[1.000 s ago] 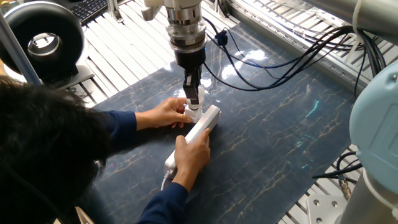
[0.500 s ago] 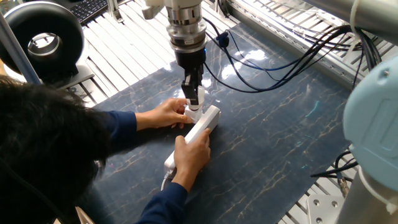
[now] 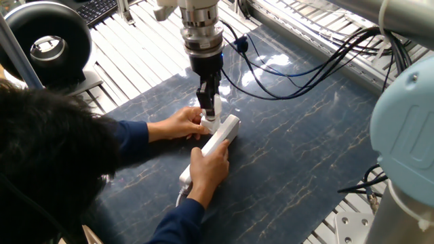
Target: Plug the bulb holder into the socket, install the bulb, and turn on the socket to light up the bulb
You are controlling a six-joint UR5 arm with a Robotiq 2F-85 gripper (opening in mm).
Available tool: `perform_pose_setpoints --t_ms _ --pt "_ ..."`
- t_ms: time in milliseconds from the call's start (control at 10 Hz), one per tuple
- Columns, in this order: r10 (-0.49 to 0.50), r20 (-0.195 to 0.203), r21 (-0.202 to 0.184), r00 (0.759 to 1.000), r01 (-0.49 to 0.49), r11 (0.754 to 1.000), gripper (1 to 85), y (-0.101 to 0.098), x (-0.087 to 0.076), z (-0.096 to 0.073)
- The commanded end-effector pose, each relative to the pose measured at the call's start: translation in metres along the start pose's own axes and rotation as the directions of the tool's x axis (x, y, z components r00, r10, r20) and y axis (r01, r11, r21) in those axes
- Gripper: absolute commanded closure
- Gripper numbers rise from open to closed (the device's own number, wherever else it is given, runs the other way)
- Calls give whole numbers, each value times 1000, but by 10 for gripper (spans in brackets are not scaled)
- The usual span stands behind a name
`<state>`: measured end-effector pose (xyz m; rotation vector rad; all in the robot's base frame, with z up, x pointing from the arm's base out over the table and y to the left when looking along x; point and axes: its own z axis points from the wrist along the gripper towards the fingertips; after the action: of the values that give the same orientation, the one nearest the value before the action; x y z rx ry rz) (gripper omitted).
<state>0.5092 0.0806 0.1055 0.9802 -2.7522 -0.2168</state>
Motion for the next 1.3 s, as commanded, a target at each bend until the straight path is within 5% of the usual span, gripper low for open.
perform_pose_setpoints --t_ms 0,400,900,1200 --pt "-73 14 19 997 73 997 93 -10 -7 -8" --pt "-99 50 111 994 93 989 33 -25 -23 -8" --pt "-208 90 223 974 184 957 100 -35 -38 -6" --pt "-241 140 216 960 208 954 93 -19 -42 11"
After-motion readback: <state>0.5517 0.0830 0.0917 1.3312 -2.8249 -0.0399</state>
